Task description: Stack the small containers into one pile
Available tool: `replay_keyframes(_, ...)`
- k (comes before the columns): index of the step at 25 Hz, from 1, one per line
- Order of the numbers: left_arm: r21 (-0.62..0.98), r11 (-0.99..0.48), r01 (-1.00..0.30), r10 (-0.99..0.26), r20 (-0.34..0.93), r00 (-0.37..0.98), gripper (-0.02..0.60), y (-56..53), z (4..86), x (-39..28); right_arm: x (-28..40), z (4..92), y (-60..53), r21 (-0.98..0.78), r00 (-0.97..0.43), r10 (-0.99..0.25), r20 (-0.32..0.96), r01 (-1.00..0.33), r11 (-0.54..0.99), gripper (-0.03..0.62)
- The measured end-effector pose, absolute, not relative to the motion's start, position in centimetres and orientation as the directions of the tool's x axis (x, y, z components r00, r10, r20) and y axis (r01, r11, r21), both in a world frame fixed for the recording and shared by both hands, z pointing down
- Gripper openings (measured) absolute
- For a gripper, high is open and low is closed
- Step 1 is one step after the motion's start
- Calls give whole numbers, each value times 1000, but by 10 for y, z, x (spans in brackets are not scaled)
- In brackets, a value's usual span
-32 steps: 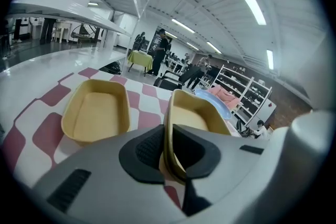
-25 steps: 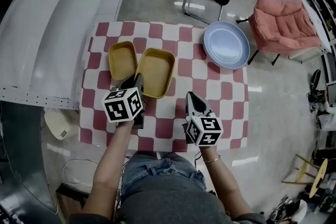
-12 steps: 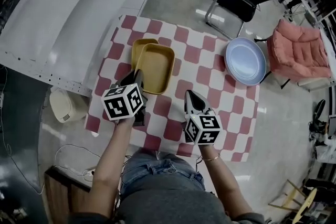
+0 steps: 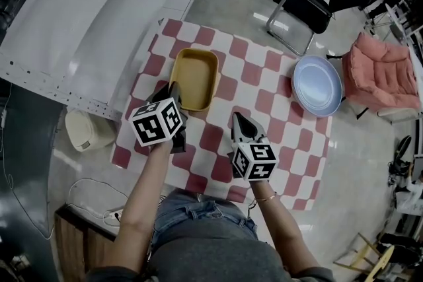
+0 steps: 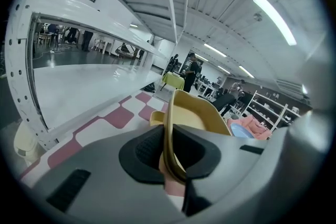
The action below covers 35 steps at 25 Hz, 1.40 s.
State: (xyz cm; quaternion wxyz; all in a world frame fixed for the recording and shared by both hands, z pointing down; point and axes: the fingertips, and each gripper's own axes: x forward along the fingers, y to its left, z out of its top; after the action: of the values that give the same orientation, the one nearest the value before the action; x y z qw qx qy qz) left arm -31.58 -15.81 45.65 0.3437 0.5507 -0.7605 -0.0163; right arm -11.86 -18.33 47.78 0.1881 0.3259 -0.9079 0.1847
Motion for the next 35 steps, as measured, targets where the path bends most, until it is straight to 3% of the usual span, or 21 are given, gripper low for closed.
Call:
replay_keyframes(10,430,491,-757,-823,514,-242,49,-186,467,-338,-129,480,-209,-215,-716,-520,465,-662,718,9)
replay_keyframes(35,345,551,-760,-765,573,-294,51,-193,503,-337,-136,505,-225,-238,-724,-464,510,-638,733,9)
